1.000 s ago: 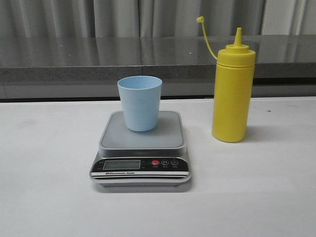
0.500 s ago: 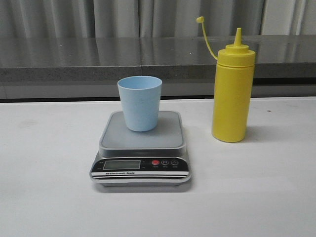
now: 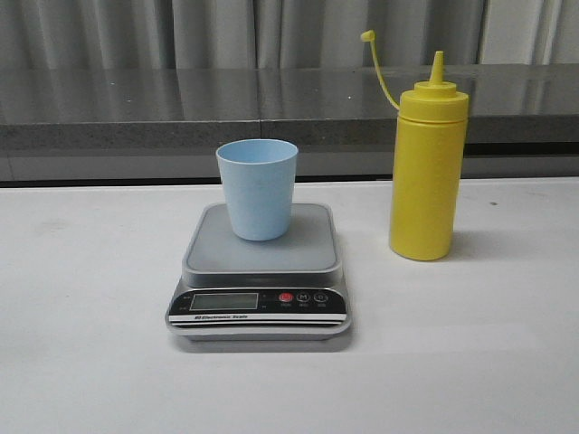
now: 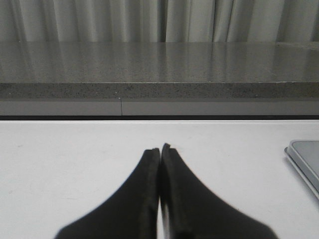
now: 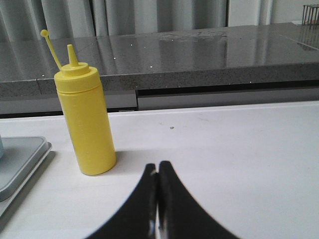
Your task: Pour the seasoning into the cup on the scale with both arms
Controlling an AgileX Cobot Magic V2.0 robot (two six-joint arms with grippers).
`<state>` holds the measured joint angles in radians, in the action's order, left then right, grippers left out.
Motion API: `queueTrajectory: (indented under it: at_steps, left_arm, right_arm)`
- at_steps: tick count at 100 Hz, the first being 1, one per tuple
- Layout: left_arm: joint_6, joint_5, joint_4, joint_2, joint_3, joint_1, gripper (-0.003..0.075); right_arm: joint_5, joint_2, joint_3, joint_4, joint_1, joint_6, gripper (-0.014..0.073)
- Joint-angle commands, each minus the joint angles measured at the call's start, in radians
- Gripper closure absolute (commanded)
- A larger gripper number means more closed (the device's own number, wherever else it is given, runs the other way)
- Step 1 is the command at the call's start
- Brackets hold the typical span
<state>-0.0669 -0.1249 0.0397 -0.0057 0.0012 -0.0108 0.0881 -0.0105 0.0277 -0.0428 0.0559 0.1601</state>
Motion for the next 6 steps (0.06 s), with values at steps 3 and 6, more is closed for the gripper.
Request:
queueTrajectory:
  at_steps: [3,6]
  left_arm:
    - [-0.008,0.087,-0.005,-0.031,0.040,0.000,0.0741]
    - [-0.008,0.087,-0.005,-0.031,0.040,0.000,0.0741]
  right_arm:
    - [-0.079,-0.019,-0.017,-0.012,-0.009,0.002,0.0662]
    - [-0.079,-0.019,-0.017,-0.012,-0.009,0.002,0.0662]
